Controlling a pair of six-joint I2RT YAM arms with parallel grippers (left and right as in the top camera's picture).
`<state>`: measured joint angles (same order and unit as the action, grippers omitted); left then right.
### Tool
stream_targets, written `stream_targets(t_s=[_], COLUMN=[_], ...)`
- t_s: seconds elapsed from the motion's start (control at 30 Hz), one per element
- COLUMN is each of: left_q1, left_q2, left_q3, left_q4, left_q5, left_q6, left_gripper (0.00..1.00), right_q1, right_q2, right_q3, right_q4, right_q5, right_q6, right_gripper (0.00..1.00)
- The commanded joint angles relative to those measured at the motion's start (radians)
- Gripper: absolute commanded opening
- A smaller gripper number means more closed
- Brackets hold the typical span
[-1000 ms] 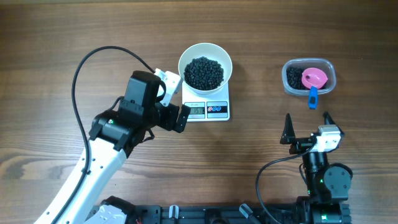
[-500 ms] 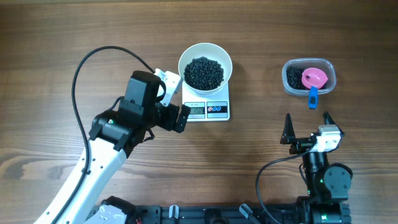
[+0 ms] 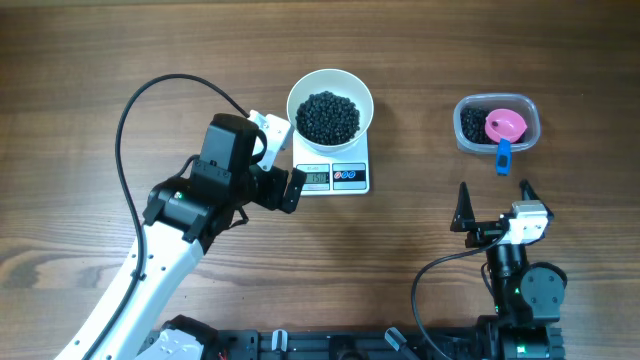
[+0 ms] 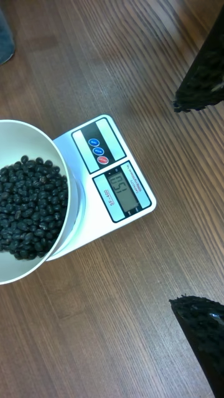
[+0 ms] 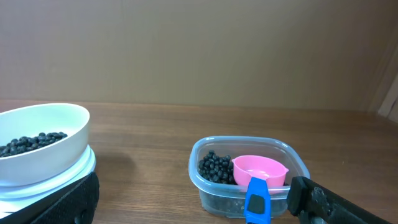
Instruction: Scoop item into bowl and weigh 150g on scale
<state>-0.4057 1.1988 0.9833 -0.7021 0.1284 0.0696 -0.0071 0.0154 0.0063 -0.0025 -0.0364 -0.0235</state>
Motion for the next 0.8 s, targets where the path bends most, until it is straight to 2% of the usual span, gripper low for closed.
stream_targets(t_s=[0.0, 0.77], left_q1=[0.004, 0.004], left_q2=[0.0, -0.033], left_q3=[-0.002, -0.003], left_q4=[0.003, -0.024], left_q5=[-0.002, 0.001], left_q6=[-0.006, -0.006], left_gripper=[1.0, 1.0], right_q1=[0.004, 0.004], right_q2=[-0.012, -0.012], right_q3=[-0.001, -0.001], right_q4=[0.003, 0.003], right_q5=[-0.004, -0.004], right_q6=[-0.002, -0.002], right_gripper=[1.0, 0.99])
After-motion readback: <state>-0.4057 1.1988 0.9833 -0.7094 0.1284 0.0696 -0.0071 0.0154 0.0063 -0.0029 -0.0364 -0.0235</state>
